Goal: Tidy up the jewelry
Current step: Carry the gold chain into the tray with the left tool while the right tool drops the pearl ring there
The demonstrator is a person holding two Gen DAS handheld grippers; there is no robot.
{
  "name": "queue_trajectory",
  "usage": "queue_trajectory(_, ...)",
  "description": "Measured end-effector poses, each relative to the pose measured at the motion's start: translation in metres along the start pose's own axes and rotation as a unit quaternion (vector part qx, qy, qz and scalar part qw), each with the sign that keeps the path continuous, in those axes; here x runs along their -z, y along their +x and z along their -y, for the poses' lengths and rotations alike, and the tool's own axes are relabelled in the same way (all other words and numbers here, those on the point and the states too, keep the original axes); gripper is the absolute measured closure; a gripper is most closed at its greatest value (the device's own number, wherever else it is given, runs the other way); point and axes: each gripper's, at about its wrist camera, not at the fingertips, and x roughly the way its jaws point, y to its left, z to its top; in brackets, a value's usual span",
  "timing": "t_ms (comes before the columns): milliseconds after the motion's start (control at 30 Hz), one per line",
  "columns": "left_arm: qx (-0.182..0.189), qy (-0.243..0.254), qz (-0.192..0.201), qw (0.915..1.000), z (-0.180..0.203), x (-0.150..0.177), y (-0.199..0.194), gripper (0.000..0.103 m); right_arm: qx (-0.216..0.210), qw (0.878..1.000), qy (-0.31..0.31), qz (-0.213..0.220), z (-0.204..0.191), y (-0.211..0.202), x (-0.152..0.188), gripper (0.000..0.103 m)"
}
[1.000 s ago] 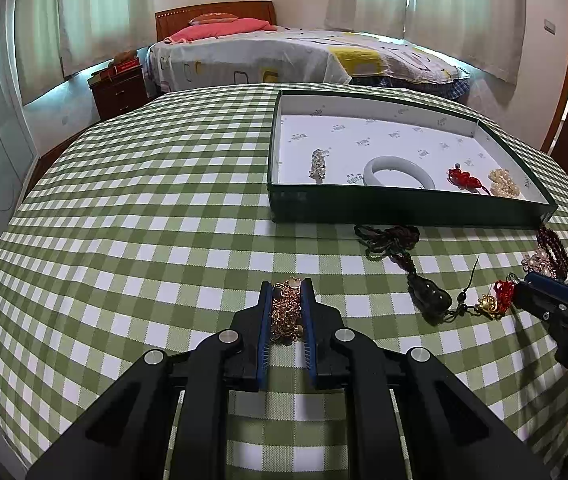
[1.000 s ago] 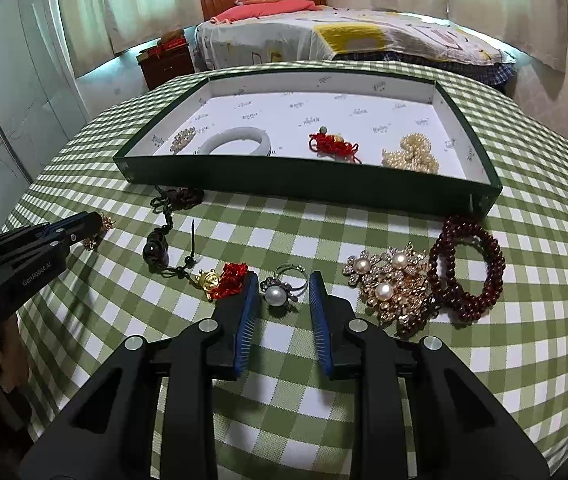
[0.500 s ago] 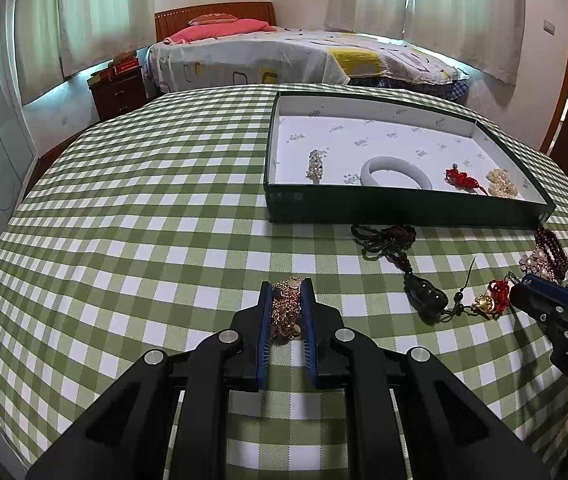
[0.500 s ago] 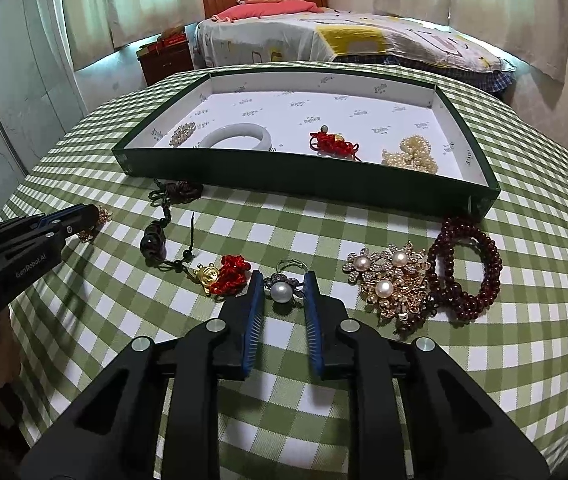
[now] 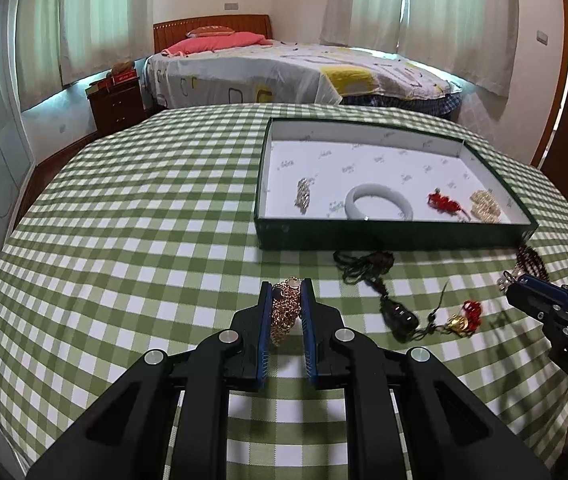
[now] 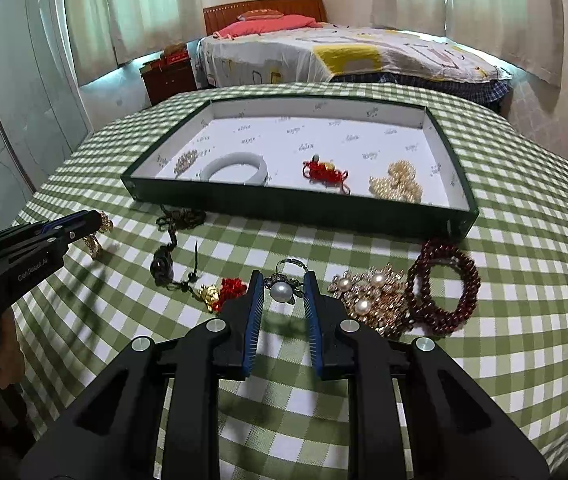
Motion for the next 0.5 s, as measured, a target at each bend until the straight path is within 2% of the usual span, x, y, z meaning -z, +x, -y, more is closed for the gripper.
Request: queue_trajectory(500,0.043,-0.014,0.048,0.9978,0.013,-0.051,-0.025,0.088,0.006,0.998,0.020,0.061,0.024,-0.032,-0.041,0.083)
